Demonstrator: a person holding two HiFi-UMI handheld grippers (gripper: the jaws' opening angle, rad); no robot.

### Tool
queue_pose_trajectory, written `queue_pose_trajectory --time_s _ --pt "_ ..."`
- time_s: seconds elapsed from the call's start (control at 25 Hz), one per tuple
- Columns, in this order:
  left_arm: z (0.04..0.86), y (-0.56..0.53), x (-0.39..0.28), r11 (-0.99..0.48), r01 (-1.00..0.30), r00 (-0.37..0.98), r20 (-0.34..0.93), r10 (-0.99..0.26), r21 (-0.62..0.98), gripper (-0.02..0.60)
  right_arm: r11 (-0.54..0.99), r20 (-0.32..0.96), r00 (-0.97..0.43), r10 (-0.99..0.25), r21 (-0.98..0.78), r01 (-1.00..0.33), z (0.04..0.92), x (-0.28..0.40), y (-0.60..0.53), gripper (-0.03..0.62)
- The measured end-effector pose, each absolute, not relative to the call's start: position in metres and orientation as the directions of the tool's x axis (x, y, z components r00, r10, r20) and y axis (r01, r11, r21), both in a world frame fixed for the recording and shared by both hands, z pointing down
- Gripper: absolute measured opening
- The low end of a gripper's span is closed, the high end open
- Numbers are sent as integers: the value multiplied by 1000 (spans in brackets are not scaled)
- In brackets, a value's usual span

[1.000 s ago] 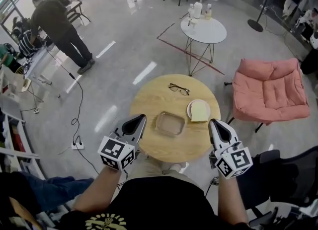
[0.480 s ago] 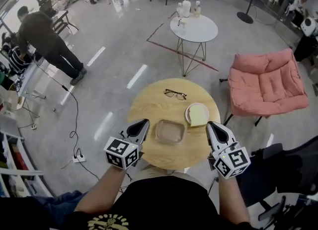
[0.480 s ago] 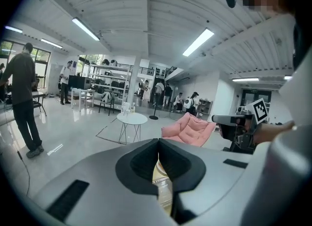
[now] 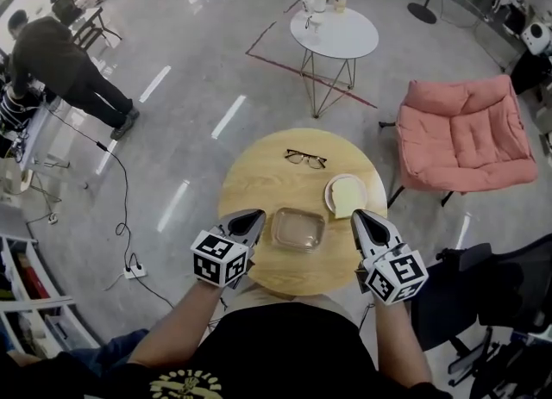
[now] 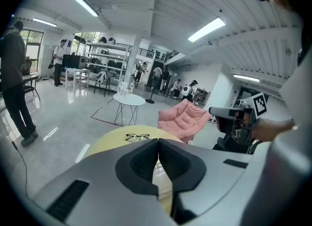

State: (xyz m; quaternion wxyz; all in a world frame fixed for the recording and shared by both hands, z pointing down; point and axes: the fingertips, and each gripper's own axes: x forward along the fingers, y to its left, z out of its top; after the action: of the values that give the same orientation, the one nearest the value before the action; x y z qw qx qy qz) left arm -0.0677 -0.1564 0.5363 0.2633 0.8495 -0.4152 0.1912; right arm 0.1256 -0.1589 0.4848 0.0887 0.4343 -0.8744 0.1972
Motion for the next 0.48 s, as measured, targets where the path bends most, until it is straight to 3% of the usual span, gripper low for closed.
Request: queue_pose_trajectory --time_s 0.48 --pt "615 -159 -66 -511 -782 602 647 -468 357 18 489 479 -579 -659 -311 -815 548 113 -169 17"
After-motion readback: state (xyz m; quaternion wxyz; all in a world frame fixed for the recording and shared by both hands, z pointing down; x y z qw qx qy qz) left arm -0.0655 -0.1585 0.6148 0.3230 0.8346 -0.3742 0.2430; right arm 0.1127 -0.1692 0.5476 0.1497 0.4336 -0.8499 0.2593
